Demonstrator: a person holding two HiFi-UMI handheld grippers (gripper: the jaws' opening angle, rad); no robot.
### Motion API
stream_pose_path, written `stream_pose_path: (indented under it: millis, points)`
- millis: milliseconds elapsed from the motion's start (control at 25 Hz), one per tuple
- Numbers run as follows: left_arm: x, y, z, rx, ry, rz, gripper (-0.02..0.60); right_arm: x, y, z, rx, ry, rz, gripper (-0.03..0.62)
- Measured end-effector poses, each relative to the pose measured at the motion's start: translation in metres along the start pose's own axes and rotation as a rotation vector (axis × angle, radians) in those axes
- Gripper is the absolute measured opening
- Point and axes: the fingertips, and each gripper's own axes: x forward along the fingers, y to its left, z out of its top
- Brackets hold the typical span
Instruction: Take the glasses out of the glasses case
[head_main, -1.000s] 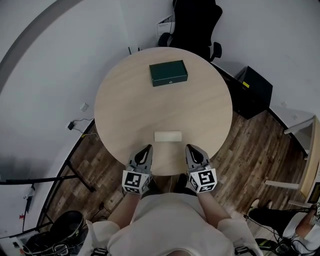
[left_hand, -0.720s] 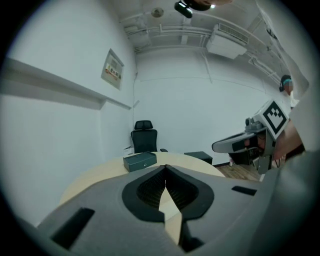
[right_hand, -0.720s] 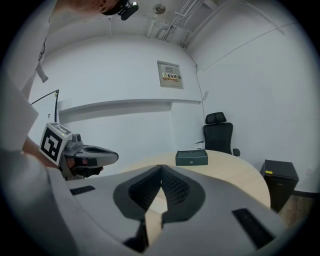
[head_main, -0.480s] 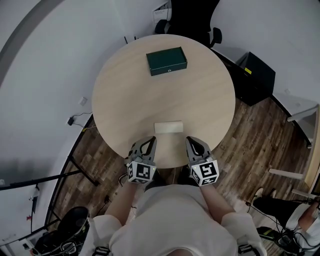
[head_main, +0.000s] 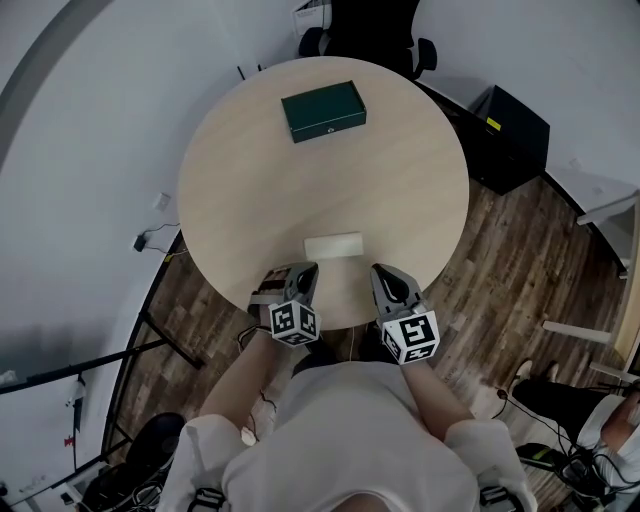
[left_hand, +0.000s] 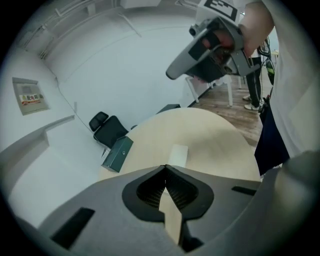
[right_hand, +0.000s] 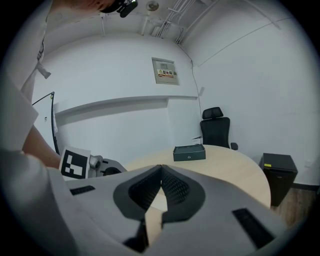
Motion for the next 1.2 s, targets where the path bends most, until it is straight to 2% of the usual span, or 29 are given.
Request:
stream_pose_path:
  millis: [200, 480, 760, 1200]
  points:
    - [0.027, -0.017, -0.018, 0.026, 0.101, -0.07, 0.009, -0.002, -0.005, -0.002, 0.015, 0.002, -0.007, 0.014]
    - [0.059, -0.031, -0.043, 0.161, 0.201, -0.102, 0.009, 0.004, -0.009, -0.007, 0.023, 0.022, 0.0, 0.014]
    - [0.083, -0.042, -0.067, 0.199, 0.274, -0.136, 0.009, 0.01, -0.011, -0.011, 0.027, 0.031, 0.007, 0.014]
    - [0.097, -0.046, -0.077, 0.228, 0.308, -0.176, 0.009, 0.017, -0.019, -0.014, 0.042, 0.047, 0.001, 0.014]
